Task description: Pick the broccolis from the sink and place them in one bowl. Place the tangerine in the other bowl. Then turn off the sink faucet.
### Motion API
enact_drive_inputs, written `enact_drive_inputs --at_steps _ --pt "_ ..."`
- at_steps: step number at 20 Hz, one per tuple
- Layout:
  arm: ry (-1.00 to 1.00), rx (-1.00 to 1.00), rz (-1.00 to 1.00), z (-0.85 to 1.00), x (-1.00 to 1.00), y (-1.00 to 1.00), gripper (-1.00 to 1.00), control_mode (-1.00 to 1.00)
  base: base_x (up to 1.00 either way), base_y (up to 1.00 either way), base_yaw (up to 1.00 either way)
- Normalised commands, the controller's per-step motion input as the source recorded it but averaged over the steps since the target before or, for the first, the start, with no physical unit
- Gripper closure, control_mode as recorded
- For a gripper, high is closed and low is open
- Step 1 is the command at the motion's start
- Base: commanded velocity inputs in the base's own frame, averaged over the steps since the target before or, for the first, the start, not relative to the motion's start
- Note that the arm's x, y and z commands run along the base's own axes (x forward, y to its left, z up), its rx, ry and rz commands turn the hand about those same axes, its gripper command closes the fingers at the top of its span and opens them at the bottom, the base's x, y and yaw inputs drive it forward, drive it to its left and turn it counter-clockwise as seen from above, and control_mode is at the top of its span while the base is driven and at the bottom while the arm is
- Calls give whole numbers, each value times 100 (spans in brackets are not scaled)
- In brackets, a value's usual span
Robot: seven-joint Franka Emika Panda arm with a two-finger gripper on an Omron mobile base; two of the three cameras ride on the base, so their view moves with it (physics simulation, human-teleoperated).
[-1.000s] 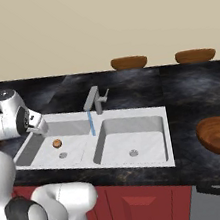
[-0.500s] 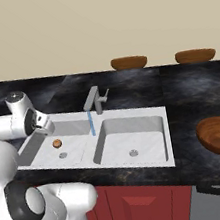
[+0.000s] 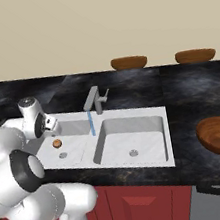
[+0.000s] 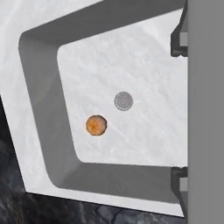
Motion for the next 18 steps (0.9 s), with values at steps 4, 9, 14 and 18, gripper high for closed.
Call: enact_drive_inputs --at_steps 4,9,14,18 --pt "1 0 0 -39 33 0 -100 -100 0 0 0" --pt "0 0 0 -40 28 1 -100 -100 0 0 0" --pt "0 0 0 -39 25 10 -100 -100 0 0 0" --pt "0 0 0 -31 25 13 -100 -100 0 0 0"
